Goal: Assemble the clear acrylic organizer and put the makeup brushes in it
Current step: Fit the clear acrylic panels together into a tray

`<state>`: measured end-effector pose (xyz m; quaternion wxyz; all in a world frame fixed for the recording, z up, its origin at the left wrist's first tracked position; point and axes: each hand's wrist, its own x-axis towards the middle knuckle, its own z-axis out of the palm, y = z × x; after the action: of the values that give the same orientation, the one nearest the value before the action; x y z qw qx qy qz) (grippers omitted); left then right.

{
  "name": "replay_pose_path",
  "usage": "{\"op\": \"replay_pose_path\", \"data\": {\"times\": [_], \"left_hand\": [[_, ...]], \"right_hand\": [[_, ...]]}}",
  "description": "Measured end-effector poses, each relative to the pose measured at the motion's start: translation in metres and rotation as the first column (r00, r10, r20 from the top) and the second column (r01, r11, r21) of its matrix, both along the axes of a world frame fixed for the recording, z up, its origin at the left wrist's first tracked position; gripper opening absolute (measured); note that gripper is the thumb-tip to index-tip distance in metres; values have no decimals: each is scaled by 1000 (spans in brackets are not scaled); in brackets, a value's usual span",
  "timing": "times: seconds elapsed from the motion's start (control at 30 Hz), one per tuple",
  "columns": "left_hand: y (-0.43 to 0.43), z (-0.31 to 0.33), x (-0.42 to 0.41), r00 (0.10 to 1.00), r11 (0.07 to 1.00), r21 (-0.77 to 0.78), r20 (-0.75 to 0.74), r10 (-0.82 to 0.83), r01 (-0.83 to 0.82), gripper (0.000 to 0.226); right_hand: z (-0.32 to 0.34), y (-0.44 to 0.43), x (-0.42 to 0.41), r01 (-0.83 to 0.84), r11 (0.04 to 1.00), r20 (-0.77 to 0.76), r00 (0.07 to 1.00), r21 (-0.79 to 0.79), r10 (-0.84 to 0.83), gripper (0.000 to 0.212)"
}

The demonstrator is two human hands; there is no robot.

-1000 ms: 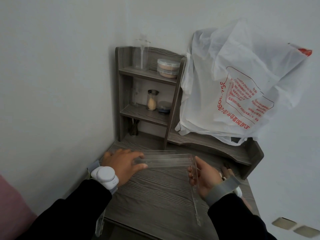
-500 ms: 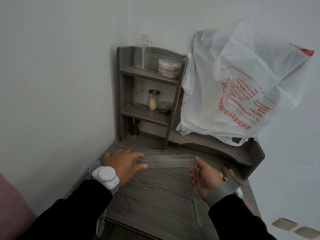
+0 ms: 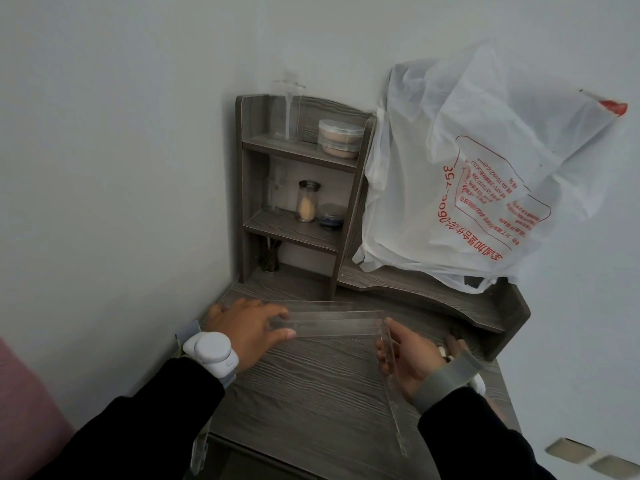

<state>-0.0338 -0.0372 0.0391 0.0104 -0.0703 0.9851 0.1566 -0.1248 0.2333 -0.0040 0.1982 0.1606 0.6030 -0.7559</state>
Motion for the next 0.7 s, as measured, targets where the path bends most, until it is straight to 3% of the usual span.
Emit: {"op": "replay_pose_path", "data": {"times": [0.13, 0.33, 0.5, 0.7], "left_hand": [[1, -2, -1, 1000, 1000, 2, -20, 4, -4, 46], [-2, -7, -3, 1000, 1000, -1, -22, -18, 18, 47], [12, -6, -15, 996, 991, -106, 27, -82, 84, 59], [78, -2, -53, 958, 956, -57, 31, -285, 287, 54]], "right_hand": [[0, -2, 3, 0, 999, 5, 1000, -51, 0, 30], [9, -8, 13, 22, 999, -58, 998, 49, -19, 45], [14, -8, 17, 40, 997, -57, 998, 69, -36, 36], [15, -9, 15, 54, 999, -26, 998, 4, -54, 21]]}}
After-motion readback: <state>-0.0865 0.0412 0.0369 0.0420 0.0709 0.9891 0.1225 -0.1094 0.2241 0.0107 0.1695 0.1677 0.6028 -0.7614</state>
